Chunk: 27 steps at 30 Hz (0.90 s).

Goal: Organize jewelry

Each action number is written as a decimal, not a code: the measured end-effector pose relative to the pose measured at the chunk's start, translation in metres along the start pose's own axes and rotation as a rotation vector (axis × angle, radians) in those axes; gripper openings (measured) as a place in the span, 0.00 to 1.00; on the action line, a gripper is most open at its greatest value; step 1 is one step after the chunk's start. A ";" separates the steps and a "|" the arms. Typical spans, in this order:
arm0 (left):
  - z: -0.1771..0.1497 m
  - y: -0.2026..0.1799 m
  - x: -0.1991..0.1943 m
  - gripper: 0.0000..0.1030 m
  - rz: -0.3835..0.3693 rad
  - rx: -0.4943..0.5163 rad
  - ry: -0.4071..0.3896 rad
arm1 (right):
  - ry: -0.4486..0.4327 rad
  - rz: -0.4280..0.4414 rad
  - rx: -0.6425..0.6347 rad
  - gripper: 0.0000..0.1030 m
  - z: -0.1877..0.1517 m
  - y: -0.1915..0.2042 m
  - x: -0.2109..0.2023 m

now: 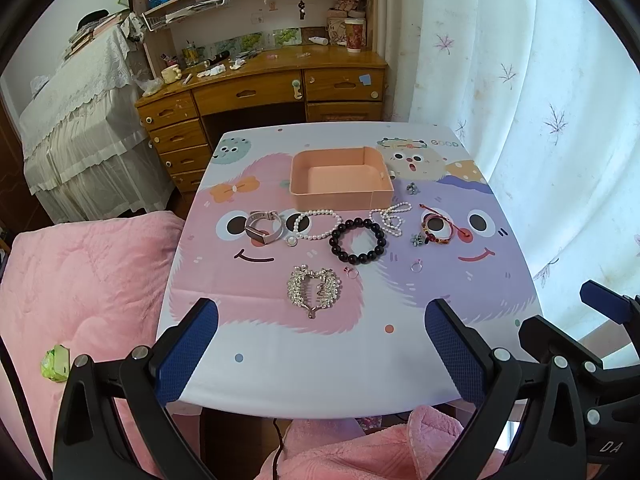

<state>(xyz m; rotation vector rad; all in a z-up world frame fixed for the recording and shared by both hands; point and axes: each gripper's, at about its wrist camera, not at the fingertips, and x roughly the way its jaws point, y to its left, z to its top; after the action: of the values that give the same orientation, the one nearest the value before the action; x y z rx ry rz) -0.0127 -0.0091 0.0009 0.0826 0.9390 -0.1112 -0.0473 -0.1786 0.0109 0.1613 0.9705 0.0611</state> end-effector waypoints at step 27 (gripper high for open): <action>-0.045 0.041 0.127 0.99 -0.110 0.015 0.146 | 0.039 -0.045 -0.154 0.94 -0.044 0.004 0.079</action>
<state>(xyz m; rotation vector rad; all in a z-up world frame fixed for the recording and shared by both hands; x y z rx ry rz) 0.0315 0.0290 -0.1272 0.0534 1.0885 -0.2161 -0.0388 -0.1602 -0.0772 -0.0037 1.0034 0.0975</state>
